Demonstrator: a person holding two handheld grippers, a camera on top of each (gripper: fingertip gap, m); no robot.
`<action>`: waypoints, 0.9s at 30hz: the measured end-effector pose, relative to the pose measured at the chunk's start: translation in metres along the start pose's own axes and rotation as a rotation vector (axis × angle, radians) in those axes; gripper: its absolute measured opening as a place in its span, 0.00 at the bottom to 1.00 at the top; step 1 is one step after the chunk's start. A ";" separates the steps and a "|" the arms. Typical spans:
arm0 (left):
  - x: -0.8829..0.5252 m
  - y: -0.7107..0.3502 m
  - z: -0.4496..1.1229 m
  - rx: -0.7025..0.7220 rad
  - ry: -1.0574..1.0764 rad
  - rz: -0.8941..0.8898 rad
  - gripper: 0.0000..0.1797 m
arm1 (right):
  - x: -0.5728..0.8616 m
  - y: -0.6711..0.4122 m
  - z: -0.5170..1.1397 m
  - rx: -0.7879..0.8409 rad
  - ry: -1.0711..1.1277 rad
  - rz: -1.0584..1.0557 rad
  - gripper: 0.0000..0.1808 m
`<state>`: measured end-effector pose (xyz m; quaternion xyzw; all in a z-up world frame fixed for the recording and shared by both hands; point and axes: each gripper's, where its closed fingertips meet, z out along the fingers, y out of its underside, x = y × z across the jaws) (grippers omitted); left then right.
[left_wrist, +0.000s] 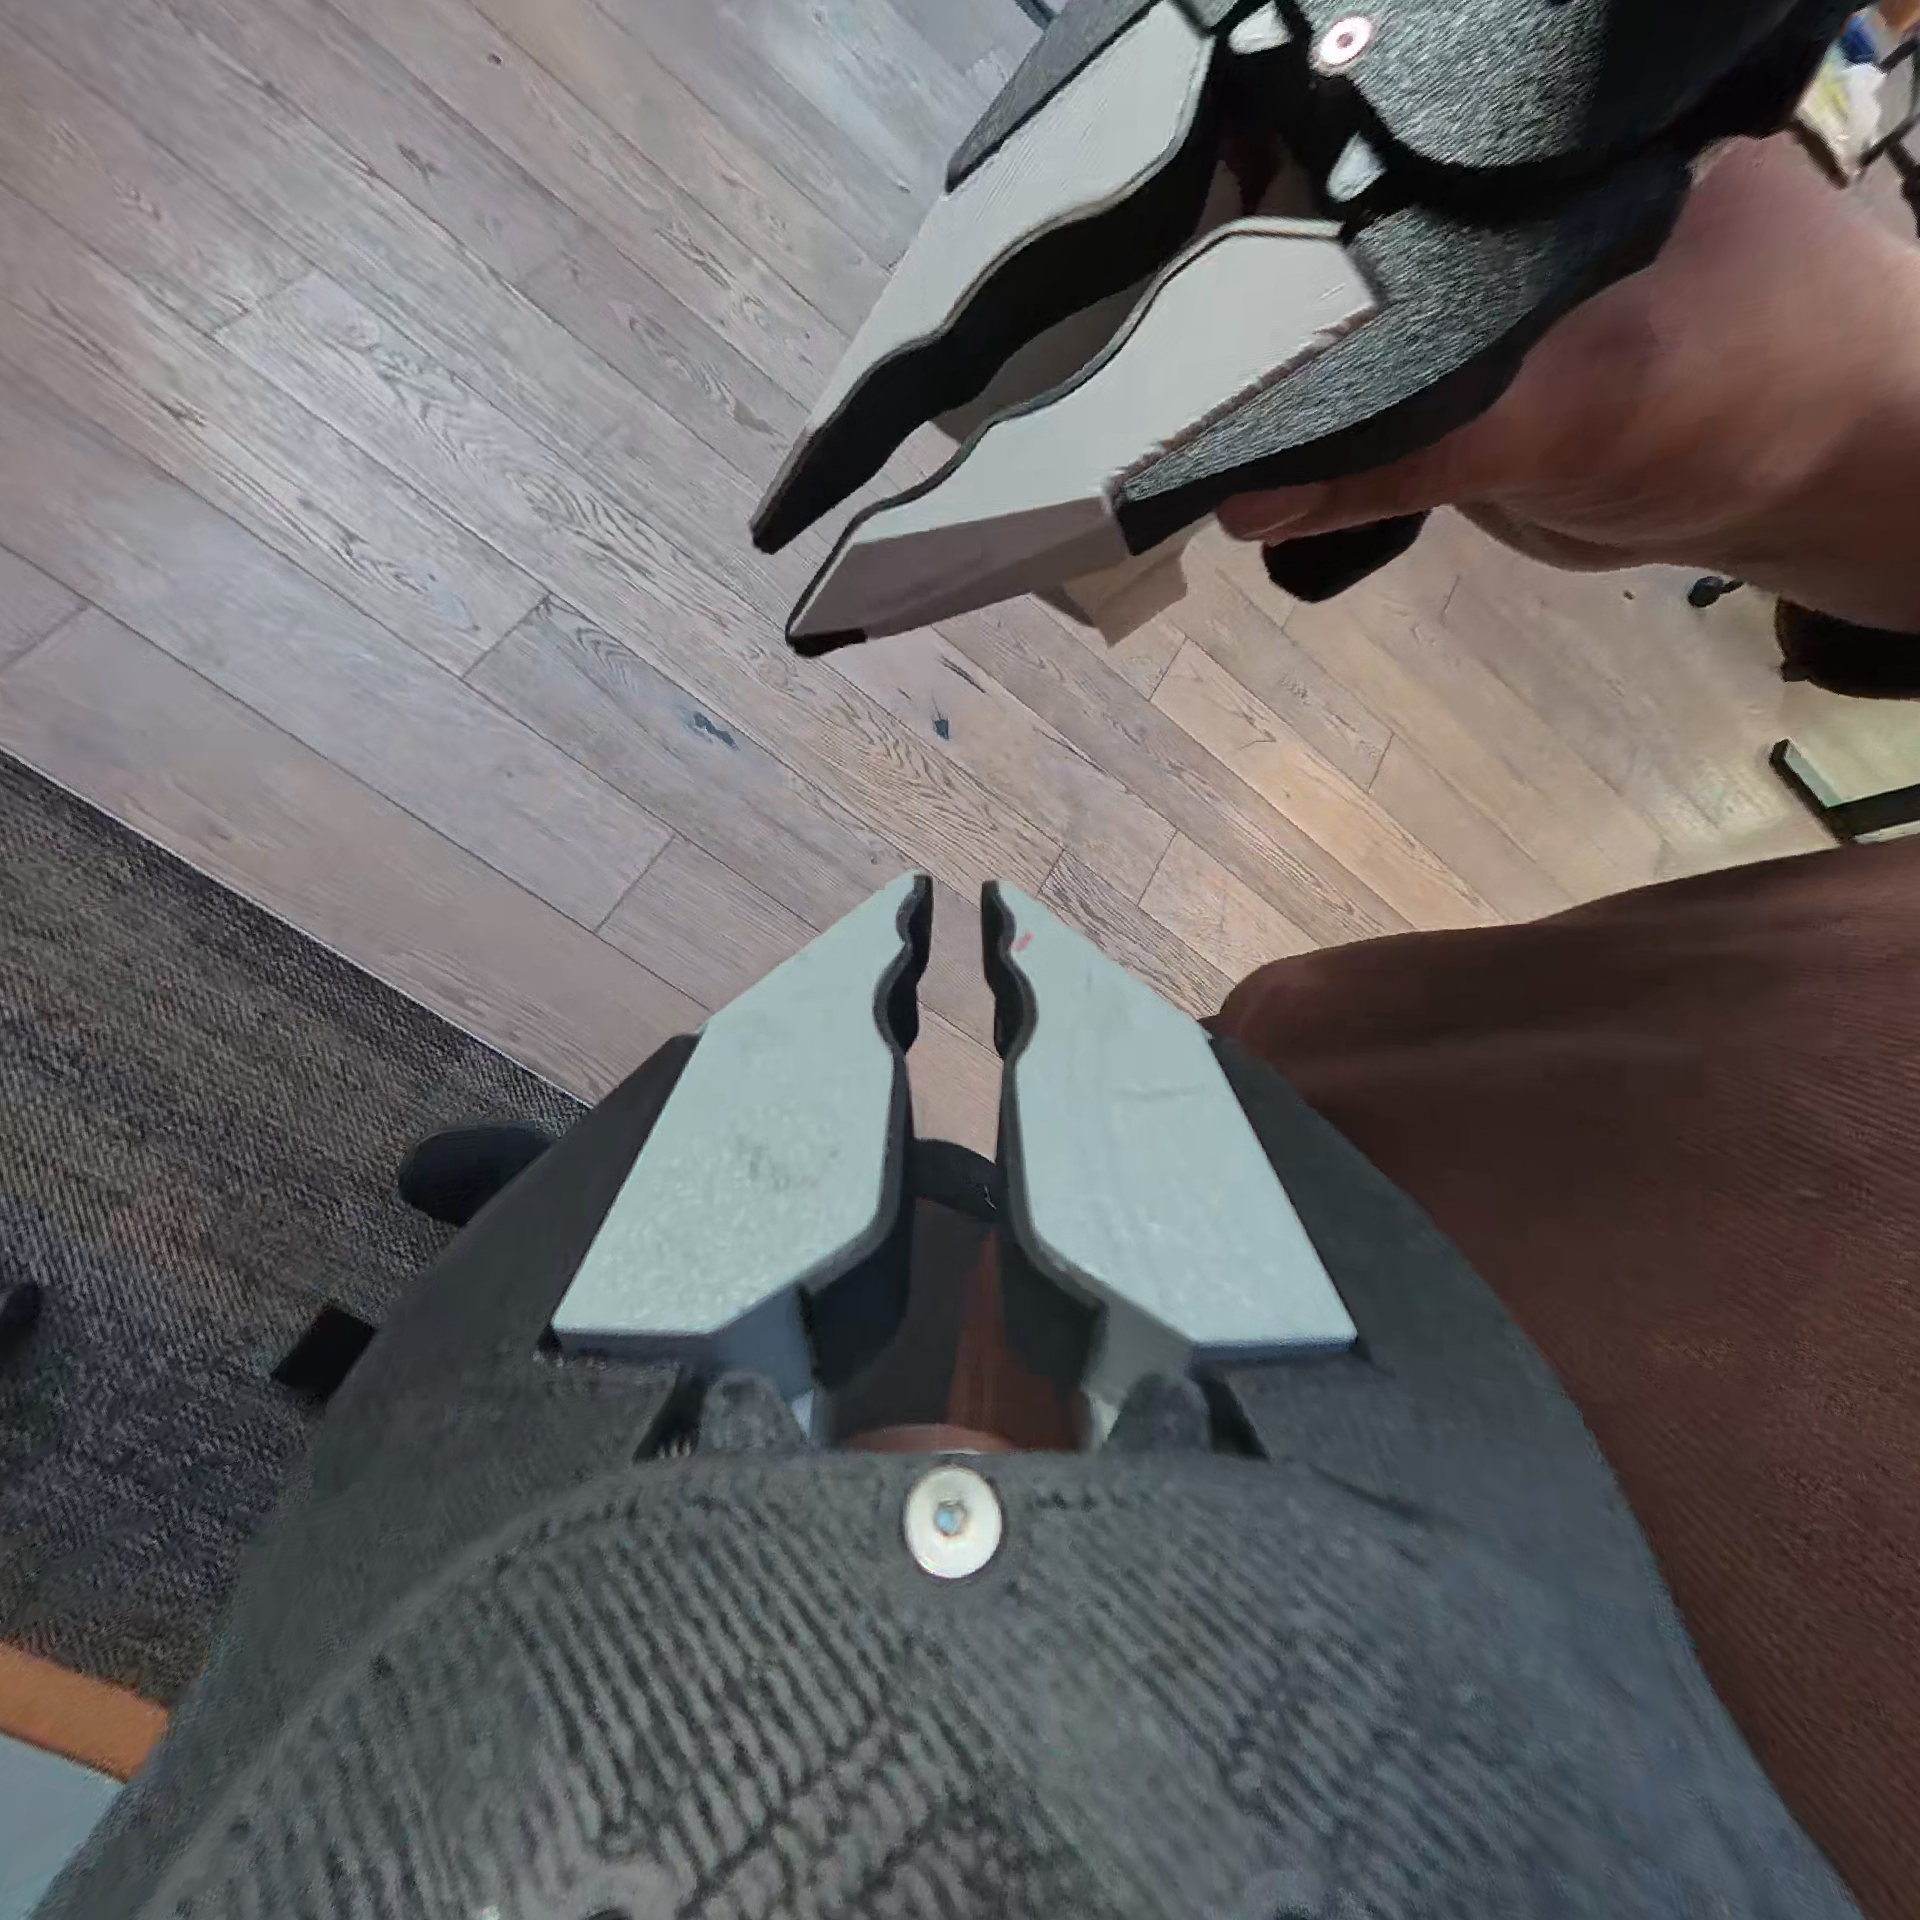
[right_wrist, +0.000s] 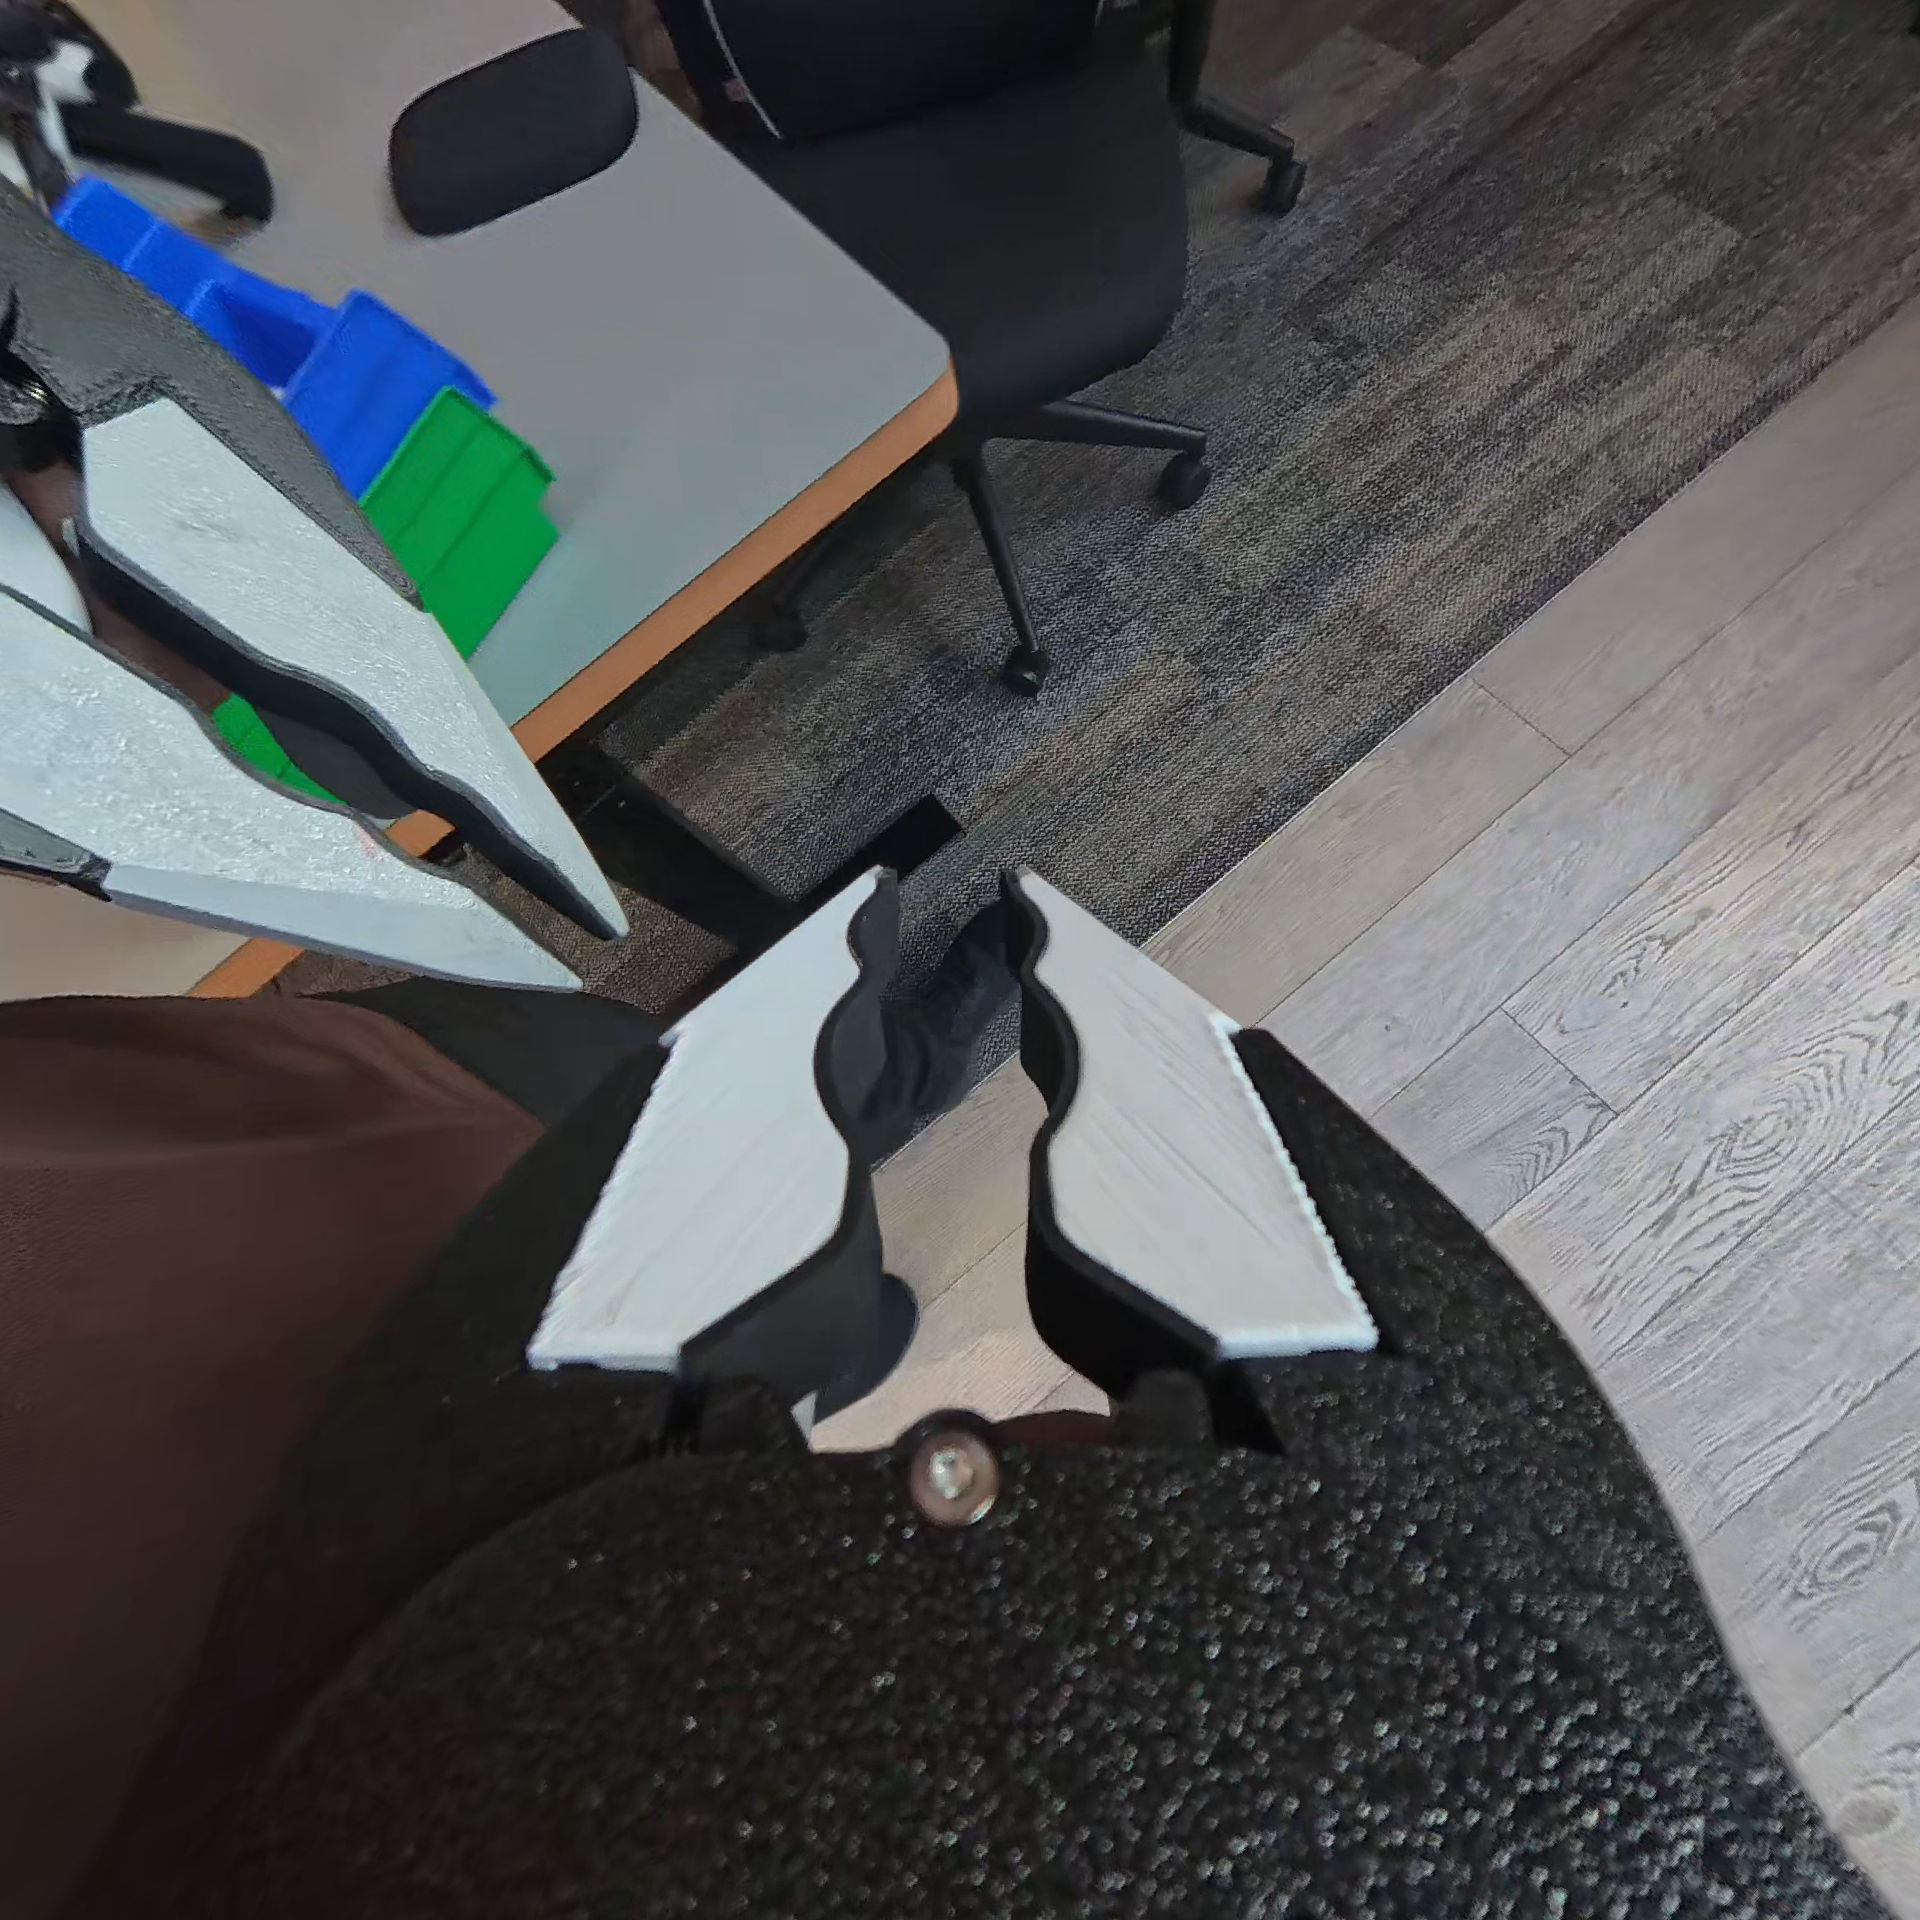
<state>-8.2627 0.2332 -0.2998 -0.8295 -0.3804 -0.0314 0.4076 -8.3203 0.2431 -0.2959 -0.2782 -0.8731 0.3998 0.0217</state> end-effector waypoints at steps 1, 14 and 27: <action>-0.024 -0.013 0.007 -0.003 0.014 0.012 0.05 | 0.020 -0.008 0.016 -0.005 -0.001 0.031 0.10; -0.428 -0.239 0.023 -0.060 -0.285 0.012 0.48 | 0.298 -0.195 0.157 -0.060 0.249 0.186 0.28; -0.748 -0.447 0.064 -0.001 -0.562 -0.113 0.52 | 0.634 -0.412 0.314 0.076 0.205 0.156 0.39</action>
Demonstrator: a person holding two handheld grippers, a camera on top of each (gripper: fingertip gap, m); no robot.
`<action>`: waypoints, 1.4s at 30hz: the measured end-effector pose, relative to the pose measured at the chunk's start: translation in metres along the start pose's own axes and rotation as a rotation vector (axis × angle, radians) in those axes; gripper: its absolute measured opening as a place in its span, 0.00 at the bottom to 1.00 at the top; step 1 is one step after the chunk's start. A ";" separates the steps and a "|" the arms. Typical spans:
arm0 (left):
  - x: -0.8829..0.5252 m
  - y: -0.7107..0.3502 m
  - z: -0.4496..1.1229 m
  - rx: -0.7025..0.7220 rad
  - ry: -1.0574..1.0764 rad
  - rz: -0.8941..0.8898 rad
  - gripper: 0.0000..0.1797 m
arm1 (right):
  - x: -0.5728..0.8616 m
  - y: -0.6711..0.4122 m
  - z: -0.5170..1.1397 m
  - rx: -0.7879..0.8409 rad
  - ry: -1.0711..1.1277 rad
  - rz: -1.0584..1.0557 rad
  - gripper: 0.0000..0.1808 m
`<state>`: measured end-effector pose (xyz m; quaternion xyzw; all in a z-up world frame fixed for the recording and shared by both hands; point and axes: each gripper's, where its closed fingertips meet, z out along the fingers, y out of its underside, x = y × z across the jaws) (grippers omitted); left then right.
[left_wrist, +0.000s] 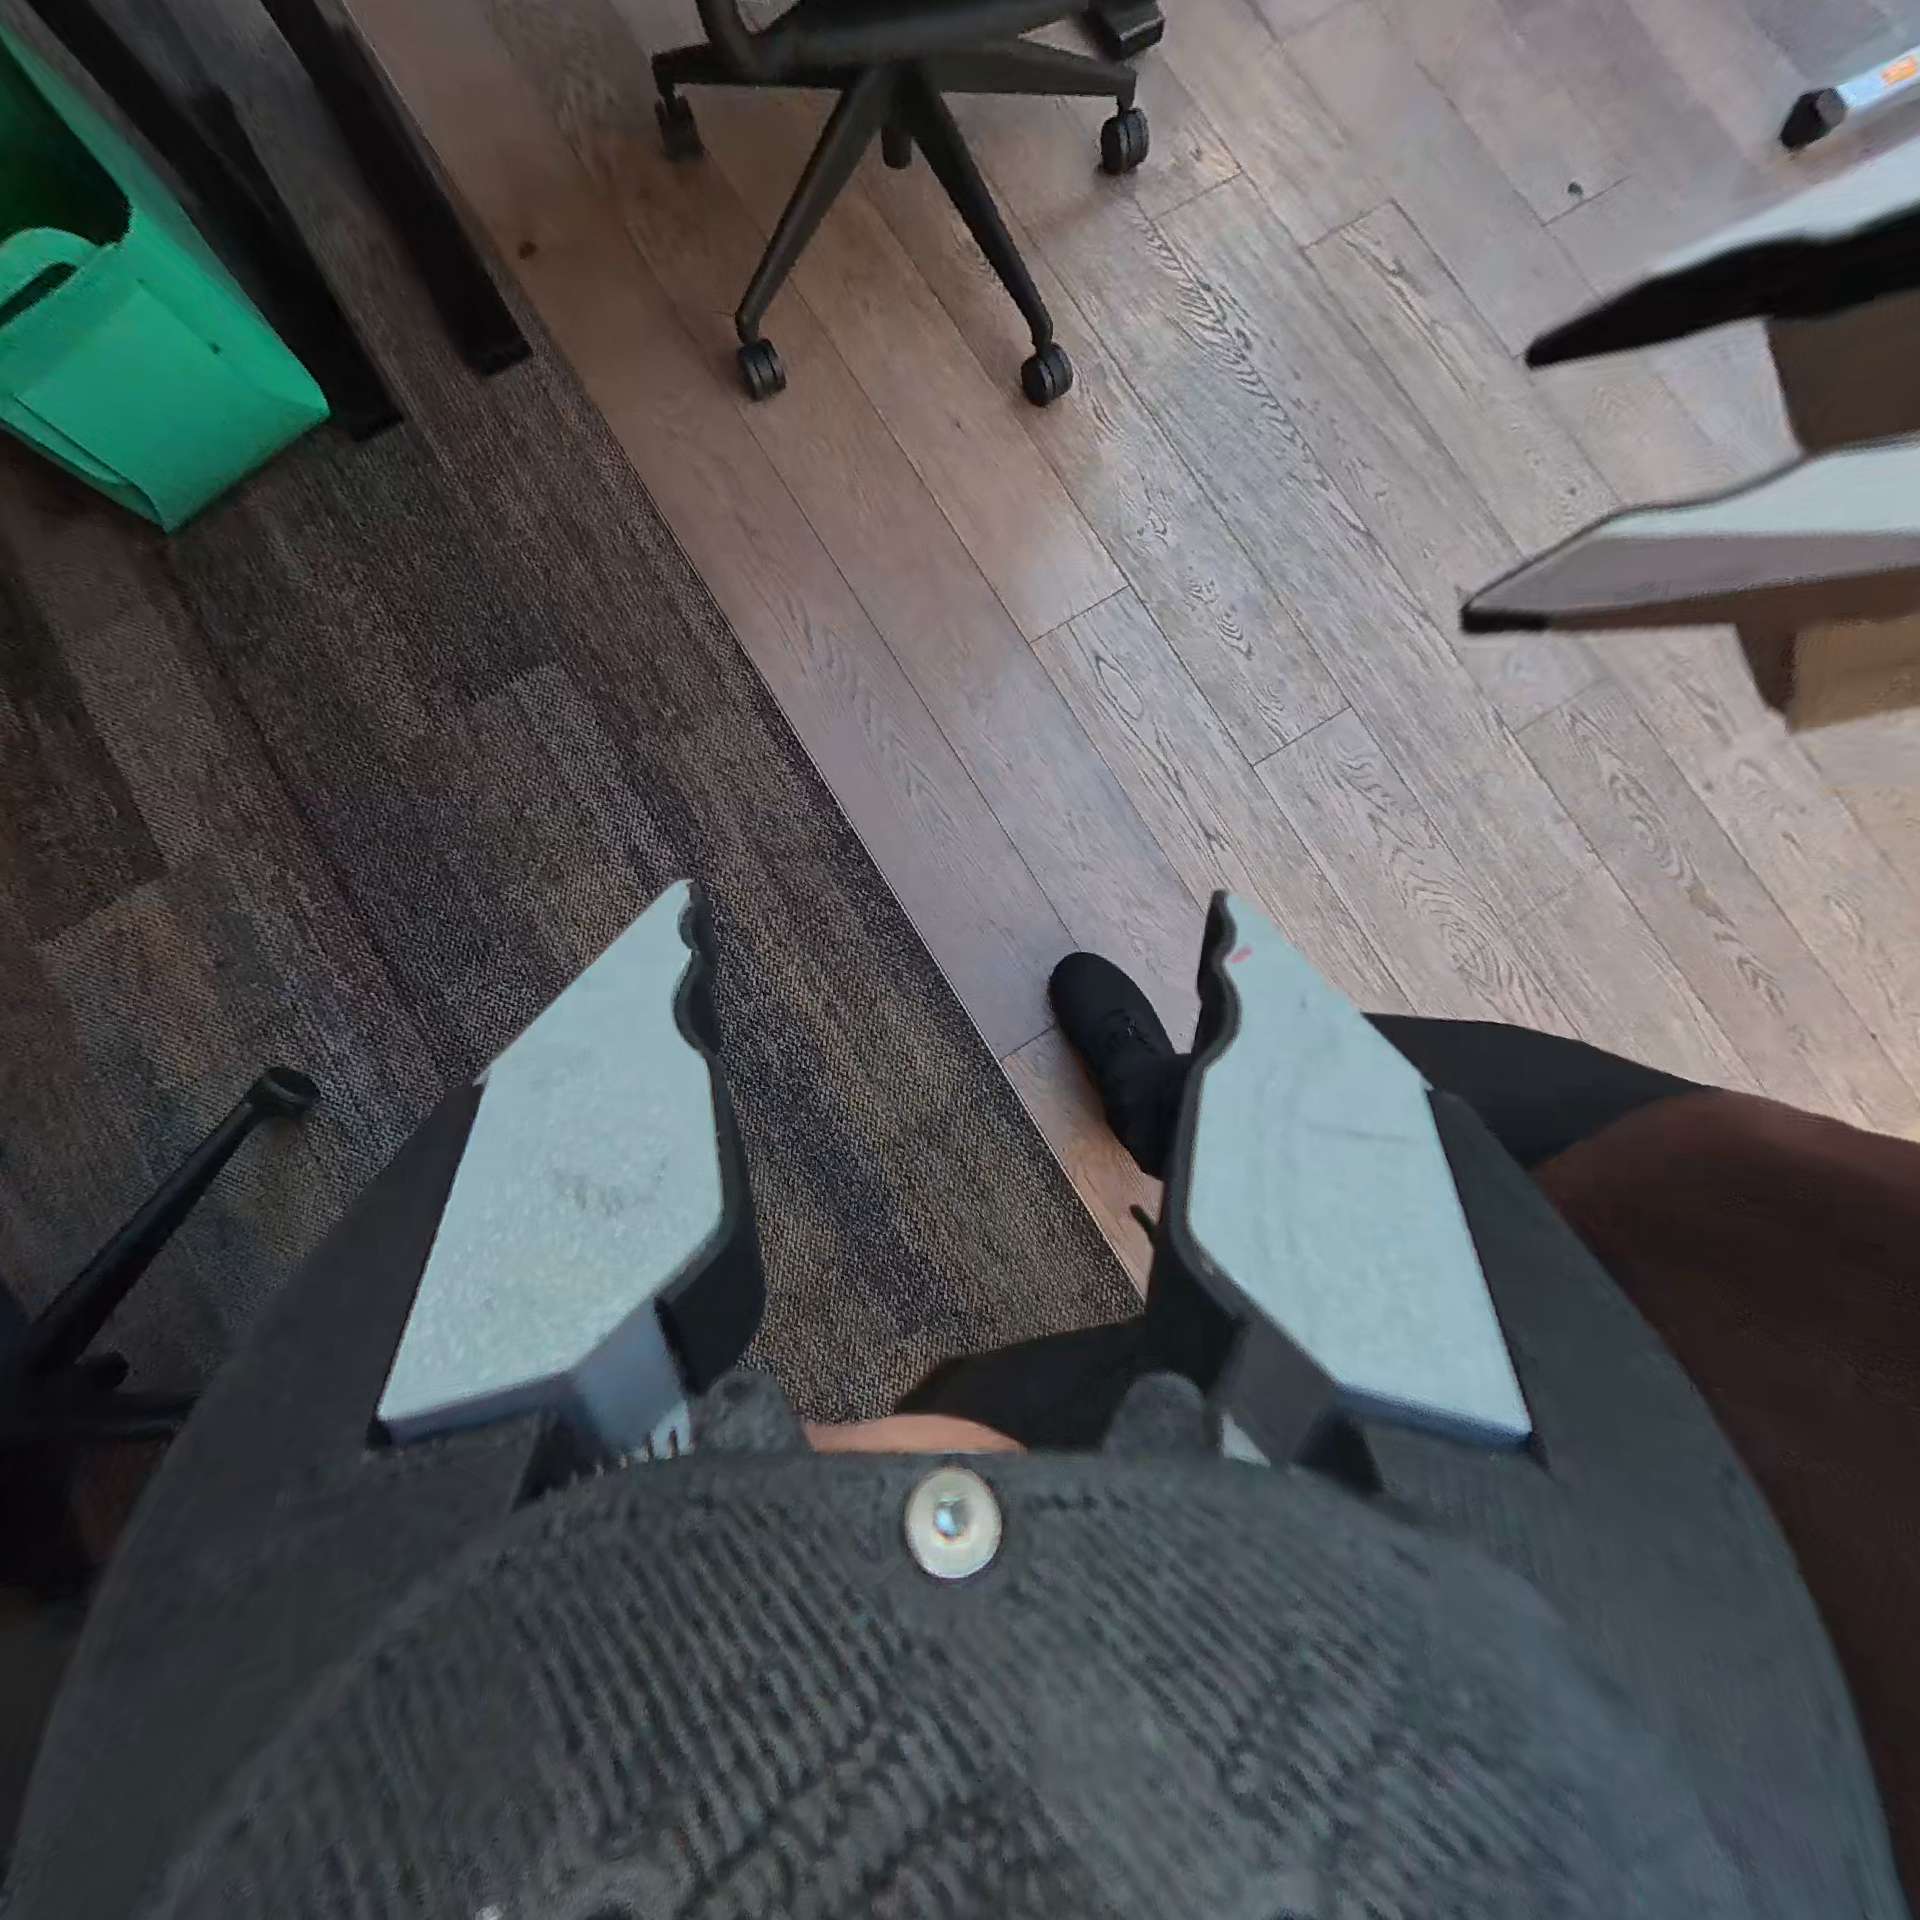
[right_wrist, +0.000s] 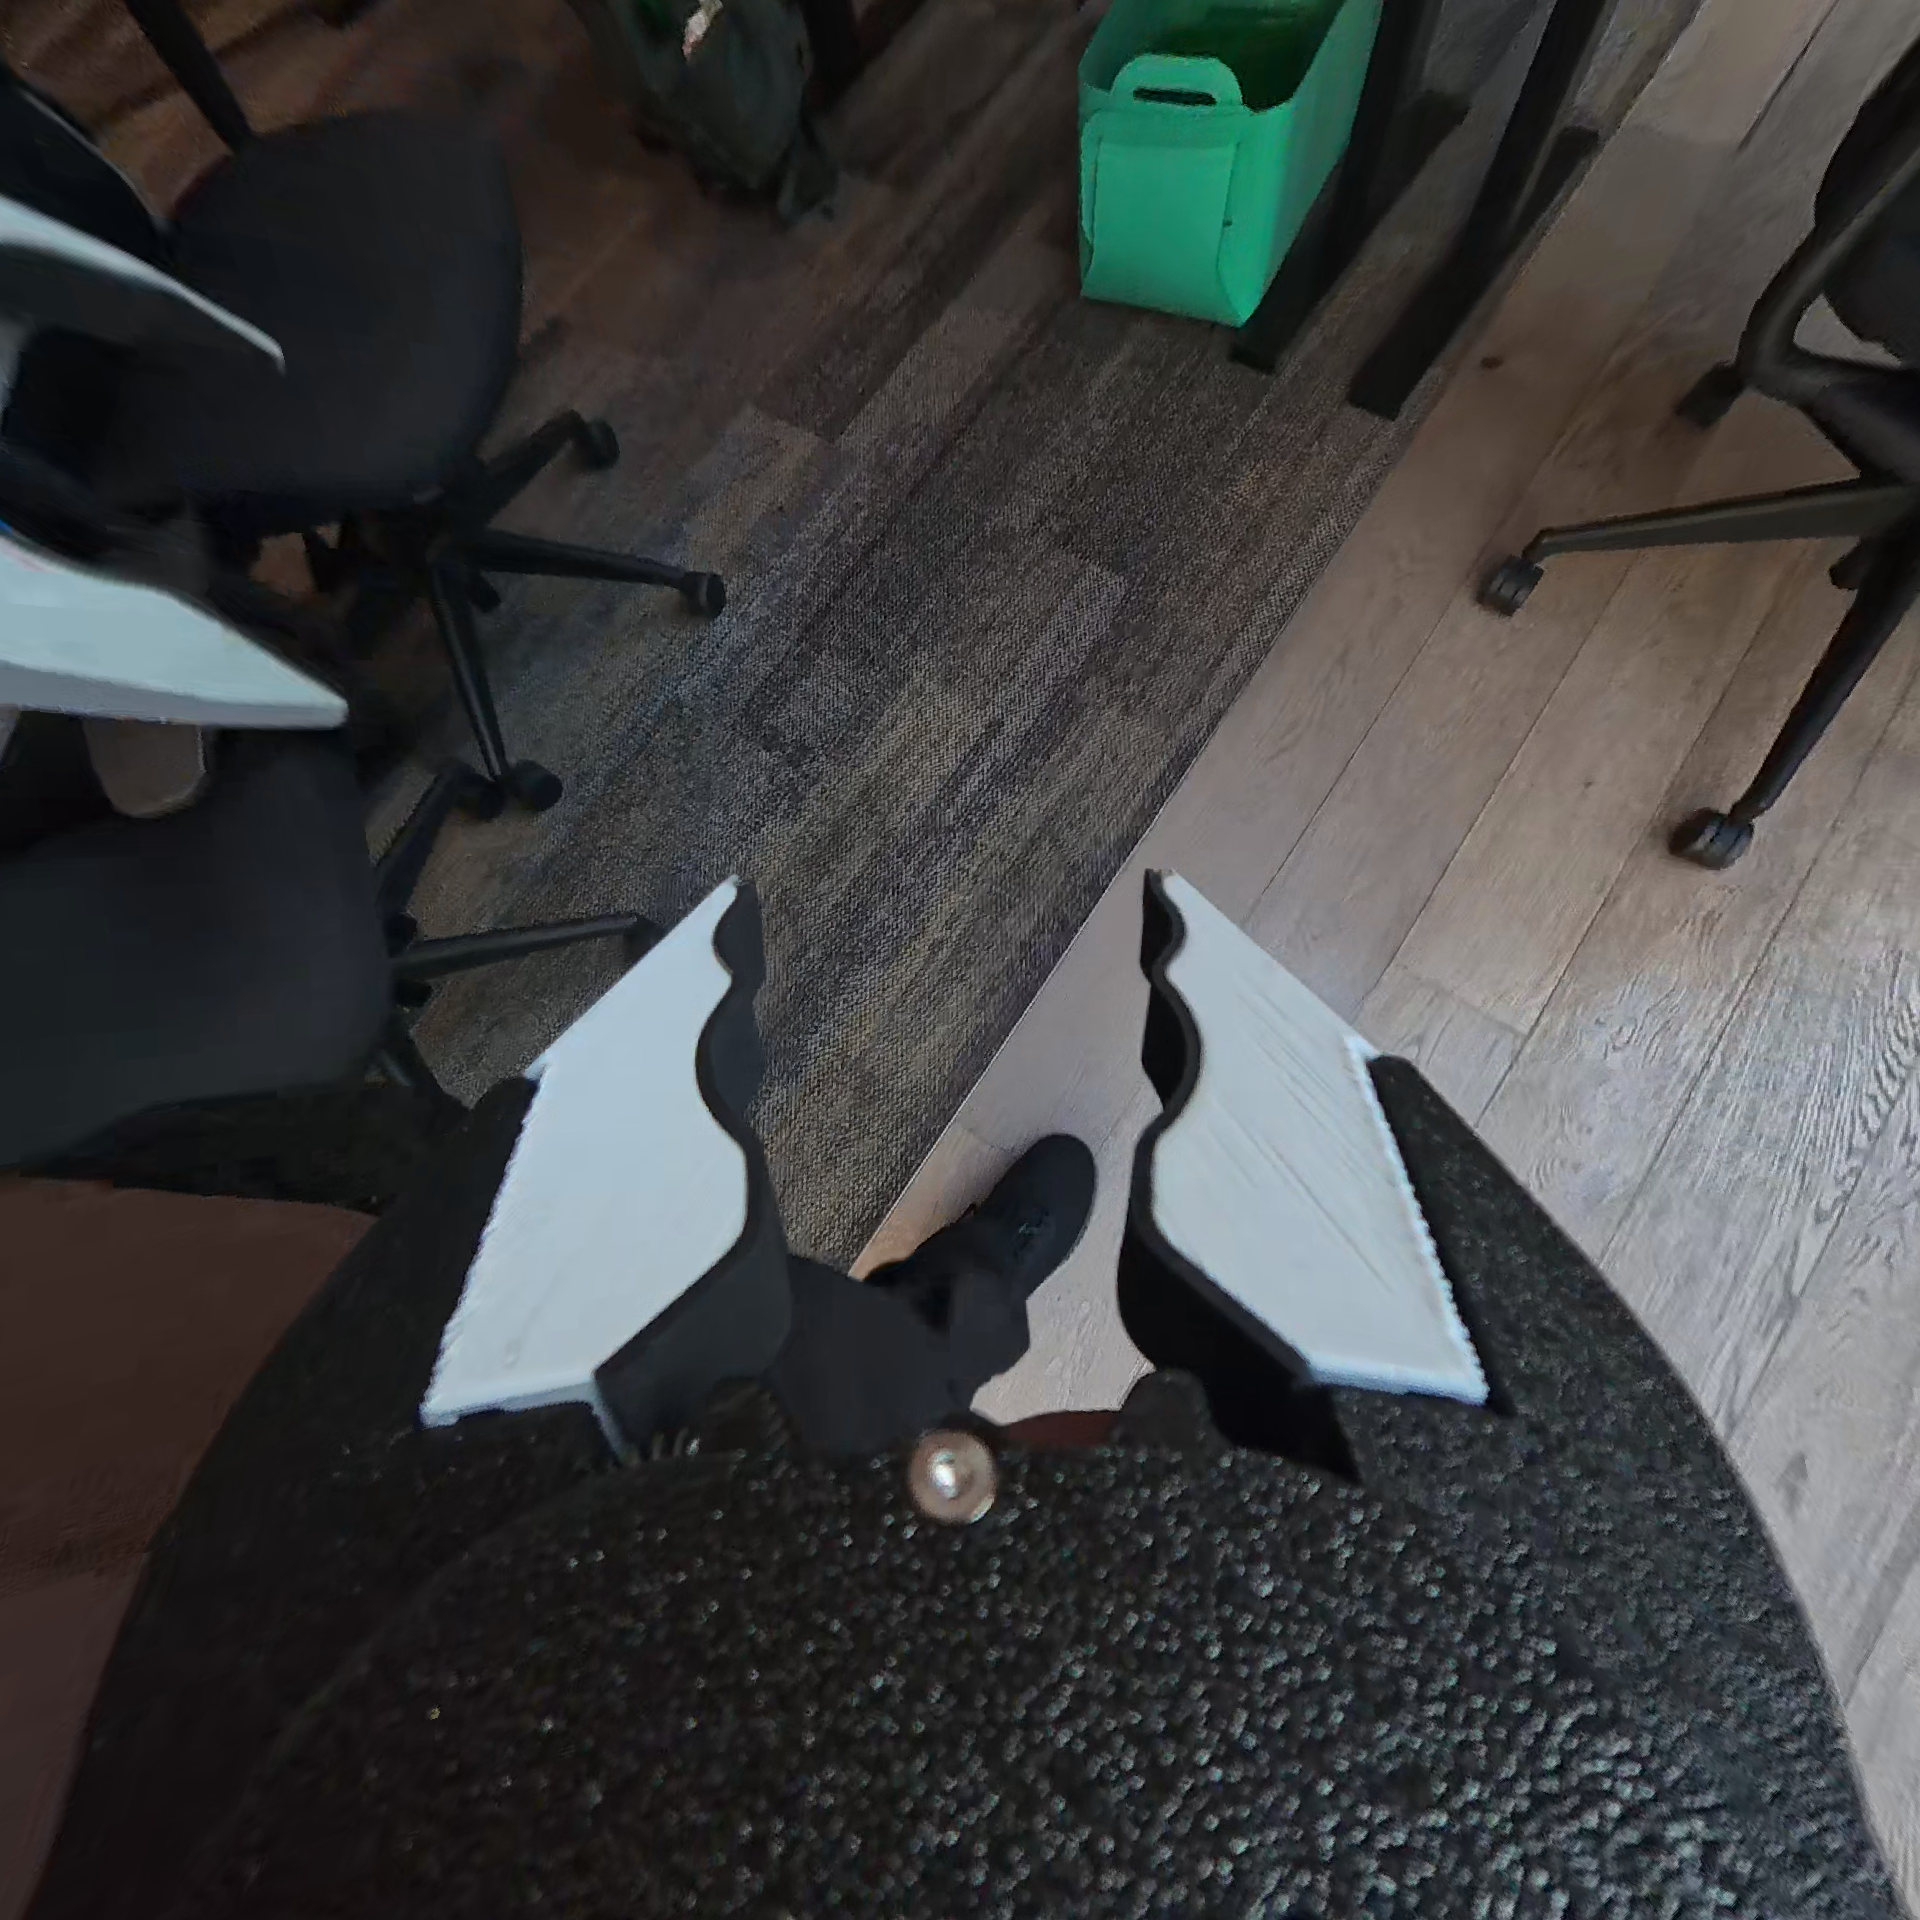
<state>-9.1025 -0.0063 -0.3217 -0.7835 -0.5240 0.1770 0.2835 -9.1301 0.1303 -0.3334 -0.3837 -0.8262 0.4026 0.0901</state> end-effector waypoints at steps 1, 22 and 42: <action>-0.016 -0.014 0.008 -0.006 -0.008 -0.011 0.50 | 0.016 -0.028 0.011 0.011 -0.018 -0.010 0.39; -0.441 -0.288 0.249 0.084 0.057 -0.089 0.40 | 0.235 -0.476 0.408 0.018 -0.024 0.175 0.26; -0.766 -0.446 0.393 -0.208 -0.221 -0.235 0.35 | 0.512 -0.650 0.836 -0.190 0.136 0.334 0.25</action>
